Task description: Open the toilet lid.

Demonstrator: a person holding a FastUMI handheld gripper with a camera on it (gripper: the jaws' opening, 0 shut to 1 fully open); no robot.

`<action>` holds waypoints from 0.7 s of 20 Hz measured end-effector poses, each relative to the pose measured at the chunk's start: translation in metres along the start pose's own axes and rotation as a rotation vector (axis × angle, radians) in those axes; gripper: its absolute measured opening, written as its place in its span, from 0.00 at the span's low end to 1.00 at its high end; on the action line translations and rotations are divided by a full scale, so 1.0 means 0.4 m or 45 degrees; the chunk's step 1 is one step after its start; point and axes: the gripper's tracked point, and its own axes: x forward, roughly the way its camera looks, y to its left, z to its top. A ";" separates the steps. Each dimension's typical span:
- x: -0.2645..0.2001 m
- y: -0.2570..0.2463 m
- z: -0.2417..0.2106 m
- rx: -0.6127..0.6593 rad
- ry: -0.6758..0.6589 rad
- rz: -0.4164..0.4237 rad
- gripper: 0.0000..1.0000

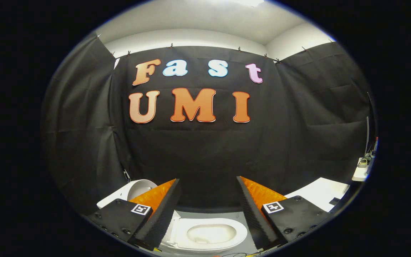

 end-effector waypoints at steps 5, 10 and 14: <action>-0.002 -0.022 0.014 0.007 -0.016 -0.025 0.98; -0.009 -0.021 0.010 0.006 -0.012 -0.019 0.98; -0.013 -0.016 0.010 0.004 -0.016 -0.016 0.99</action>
